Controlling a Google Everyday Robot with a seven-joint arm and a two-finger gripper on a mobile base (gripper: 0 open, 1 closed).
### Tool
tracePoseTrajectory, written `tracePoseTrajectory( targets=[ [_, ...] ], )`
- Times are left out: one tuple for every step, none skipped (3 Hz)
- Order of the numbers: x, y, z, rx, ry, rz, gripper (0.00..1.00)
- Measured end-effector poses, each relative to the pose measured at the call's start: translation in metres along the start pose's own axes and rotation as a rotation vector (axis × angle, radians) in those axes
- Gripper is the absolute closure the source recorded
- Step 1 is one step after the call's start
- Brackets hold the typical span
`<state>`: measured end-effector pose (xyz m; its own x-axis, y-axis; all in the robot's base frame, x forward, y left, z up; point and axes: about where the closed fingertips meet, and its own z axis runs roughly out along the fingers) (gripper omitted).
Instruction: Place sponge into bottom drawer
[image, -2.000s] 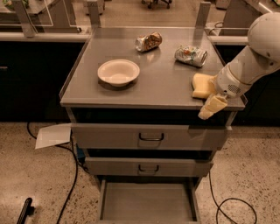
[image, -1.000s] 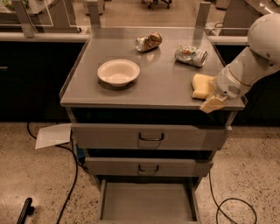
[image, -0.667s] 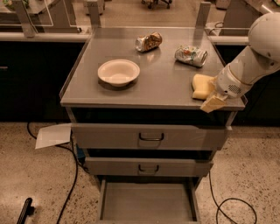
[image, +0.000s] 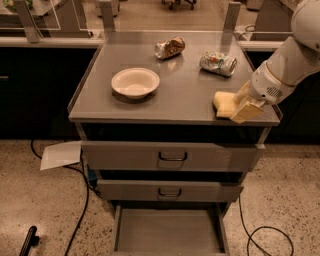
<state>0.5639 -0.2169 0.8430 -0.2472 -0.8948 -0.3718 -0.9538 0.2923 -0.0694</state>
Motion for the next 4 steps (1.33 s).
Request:
tracePoseTrajectory(
  targets=[
    [0.005, 0.017, 0.000, -0.023, -0.023, -0.010, 1.00],
    [0.022, 0.056, -0.004, -0.073, -0.090, -0.023, 1.00],
    [0.042, 0.097, -0.014, -0.104, -0.187, -0.042, 1.00],
    [0.056, 0.128, -0.020, -0.108, -0.299, -0.037, 1.00]
  ],
)
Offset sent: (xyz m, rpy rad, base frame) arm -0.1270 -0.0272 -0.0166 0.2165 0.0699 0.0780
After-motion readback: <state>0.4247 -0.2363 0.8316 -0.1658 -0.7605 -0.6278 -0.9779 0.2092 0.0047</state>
